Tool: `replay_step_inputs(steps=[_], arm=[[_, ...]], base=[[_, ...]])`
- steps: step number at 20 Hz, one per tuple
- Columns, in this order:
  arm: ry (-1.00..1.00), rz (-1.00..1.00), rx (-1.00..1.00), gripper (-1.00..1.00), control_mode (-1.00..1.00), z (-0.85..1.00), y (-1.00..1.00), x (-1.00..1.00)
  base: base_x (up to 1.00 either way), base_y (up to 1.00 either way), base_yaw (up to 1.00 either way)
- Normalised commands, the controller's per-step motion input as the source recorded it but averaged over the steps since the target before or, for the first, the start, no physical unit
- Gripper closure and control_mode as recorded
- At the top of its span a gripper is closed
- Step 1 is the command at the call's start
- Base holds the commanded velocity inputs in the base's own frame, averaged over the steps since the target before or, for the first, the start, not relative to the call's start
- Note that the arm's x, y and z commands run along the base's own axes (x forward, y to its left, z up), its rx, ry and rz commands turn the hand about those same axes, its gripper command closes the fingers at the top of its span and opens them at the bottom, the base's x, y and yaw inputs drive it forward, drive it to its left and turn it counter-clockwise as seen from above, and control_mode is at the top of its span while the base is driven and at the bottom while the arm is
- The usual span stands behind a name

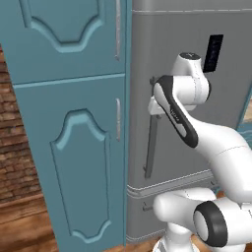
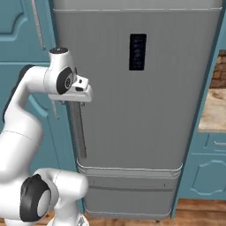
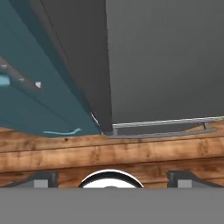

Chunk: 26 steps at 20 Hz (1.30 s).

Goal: Open the fridge, grab two sodas, and place both sodas inside the bowl with ice on the dining counter.

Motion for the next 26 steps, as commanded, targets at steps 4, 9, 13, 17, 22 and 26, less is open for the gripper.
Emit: replay_step_inputs(steps=[4, 9, 13, 17, 22, 26], arm=[[0.0, 0.0, 0.0, -1.0, 1.0, 0.0, 0.0, 0.0], [0.0, 0.0, 0.0, -1.0, 1.0, 0.0, 0.0, 0.0], [0.0, 0.0, 0.0, -1.0, 1.0, 0.0, 0.0, 0.0], [0.0, 0.0, 0.0, -1.0, 1.0, 0.0, 0.0, 0.0], [0.0, 0.0, 0.0, -1.0, 1.0, 0.0, 0.0, 0.0], [0.0, 0.0, 0.0, -1.0, 1.0, 0.0, 0.0, 0.0]], base=[[-0.01, 0.53, -0.29], [0.0, 0.56, -0.36], [0.07, 0.49, -0.39], [0.14, 0.41, -0.41], [0.23, 0.46, -0.35], [0.06, 0.47, -0.19]])
